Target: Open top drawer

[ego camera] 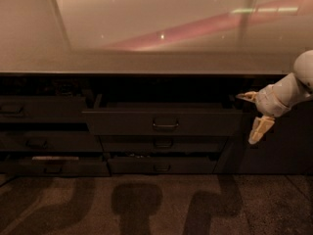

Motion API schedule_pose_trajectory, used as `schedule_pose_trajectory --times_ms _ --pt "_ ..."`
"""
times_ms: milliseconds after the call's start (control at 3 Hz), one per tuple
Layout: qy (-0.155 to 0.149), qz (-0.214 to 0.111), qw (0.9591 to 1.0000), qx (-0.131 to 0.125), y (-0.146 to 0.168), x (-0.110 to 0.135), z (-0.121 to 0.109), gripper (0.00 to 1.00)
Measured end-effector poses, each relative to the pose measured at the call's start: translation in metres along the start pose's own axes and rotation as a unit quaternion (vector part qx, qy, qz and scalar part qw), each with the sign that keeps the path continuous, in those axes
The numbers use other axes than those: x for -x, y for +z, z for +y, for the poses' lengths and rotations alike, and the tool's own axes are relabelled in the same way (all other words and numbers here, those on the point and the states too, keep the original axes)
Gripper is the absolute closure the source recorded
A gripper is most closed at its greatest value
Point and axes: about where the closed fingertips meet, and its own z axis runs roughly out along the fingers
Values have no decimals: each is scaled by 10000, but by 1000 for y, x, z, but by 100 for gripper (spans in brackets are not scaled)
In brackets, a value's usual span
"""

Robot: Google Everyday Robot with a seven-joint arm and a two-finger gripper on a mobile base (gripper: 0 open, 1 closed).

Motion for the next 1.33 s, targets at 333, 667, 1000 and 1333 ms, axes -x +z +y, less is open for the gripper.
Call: schedule_pose_trajectory --times_ms 333,667,1000,1333 --pt "-2 -6 10000 -6 1 -1 -1 19" --pt "-2 -6 10000 -6 1 -1 -1 43" --pt "-2 -6 10000 -5 1 -1 -1 66" --pt "-2 -6 10000 -5 1 -1 -1 89"
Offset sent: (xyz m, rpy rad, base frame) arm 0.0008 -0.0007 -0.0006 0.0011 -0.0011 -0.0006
